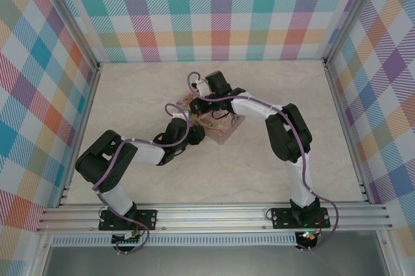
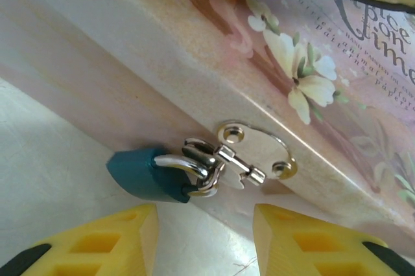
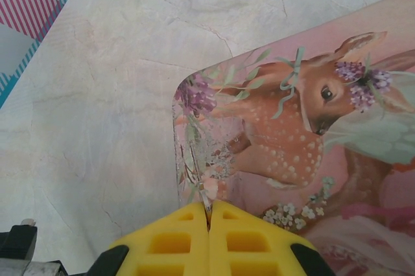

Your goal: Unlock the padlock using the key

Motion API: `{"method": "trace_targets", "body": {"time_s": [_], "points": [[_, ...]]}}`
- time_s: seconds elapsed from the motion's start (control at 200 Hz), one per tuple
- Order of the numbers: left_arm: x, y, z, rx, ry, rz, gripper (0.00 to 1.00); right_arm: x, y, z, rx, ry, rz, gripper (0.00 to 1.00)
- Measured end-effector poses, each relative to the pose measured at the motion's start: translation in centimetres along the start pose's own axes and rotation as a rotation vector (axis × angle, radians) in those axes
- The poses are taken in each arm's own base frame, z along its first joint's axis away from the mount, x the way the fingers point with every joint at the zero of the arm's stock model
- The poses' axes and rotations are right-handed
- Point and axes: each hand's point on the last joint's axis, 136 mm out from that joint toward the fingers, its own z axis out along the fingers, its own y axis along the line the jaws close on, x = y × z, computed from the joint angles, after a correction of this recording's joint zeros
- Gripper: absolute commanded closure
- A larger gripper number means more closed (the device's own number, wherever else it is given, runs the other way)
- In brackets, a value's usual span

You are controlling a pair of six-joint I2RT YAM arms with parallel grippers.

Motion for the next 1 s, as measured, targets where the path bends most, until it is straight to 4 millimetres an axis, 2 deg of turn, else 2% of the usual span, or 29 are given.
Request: {"method": "trace_targets", "body": {"time_s": [0.2, 0.415, 0.615, 0.79, 1.0], "points": [[-0.1, -0.1, -0.2, 0.005, -0.002, 0.004, 0.56, -0.2, -0.1, -0.6, -0.035, -0.002, 0.045, 0.93], [-0.1, -0.1, -0.2, 0.006, -0.002, 0.004, 0.56, -1.0, -1.2, -1.6, -0.064, -0.022, 0.124, 0.93], [-0.2, -0.2, -0.4, 0.006, -0.008, 0.008, 0.46, -2.2, -1.7, -2.1, -0.065, -0.046, 0.157, 0.93], [-0.6, -0.3, -0.9, 0.01, -0.022, 0.015, 0.4, -3.4, -1.7, -1.2, -0.098, -0.063, 0.178, 0.93], [-1.4, -0.6, -1.6, 0.009, -0.047, 0.038, 0.37, -2.5, -2.3, -0.1, -0.127, -0.033, 0.235, 0.93]]}}
